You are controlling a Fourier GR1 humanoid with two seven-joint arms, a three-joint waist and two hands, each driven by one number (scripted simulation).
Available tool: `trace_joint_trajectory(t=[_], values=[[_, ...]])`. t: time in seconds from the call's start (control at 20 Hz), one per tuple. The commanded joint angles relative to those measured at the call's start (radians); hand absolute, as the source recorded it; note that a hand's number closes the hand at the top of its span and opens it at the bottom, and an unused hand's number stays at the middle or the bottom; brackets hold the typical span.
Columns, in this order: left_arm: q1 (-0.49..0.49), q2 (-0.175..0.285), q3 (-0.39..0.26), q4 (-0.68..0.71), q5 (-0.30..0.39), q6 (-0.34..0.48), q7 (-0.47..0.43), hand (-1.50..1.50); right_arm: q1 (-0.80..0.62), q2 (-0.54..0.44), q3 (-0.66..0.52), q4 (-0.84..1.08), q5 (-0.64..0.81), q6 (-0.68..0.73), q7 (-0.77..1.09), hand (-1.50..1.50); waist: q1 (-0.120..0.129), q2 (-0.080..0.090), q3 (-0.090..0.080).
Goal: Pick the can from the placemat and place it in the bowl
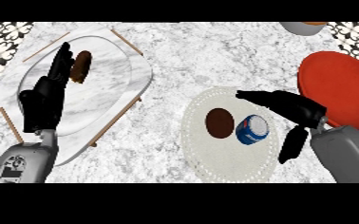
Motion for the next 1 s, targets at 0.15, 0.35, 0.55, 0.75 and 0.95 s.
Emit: trace_joint_trajectory(t=[0.15, 0.35, 0.55, 0.75, 0.95], values=[[-0.047, -0.041, 0.016, 0.035, -0.052, -0.004, 0.03, 0.0, -0.062, 0.076, -0.015, 0.19, 0.123, -0.025, -0.114, -1.5, 0.002, 0.001, 0.0], [-0.001, -0.043, 0.036, -0.021, -0.054, -0.037, 0.006, 0.0, -0.051, 0.129, -0.02, 0.222, 0.184, -0.055, -0.144, -1.5, 0.001, 0.0, 0.0], [0.015, -0.074, 0.031, 0.016, -0.054, -0.036, -0.043, 0.0, -0.036, 0.122, 0.033, 0.205, 0.255, -0.075, -0.174, 1.5, -0.001, 0.0, 0.0], [-0.057, -0.03, 0.09, 0.036, -0.028, -0.083, 0.024, 0.0, -0.043, 0.164, 0.039, 0.241, 0.313, -0.176, -0.249, 1.5, -0.002, 0.0, 0.0], [0.005, -0.094, 0.054, 0.062, -0.084, -0.046, -0.085, 0.0, -0.049, 0.169, 0.014, 0.325, 0.364, -0.221, -0.328, 1.5, 0.0, 0.001, 0.0]])
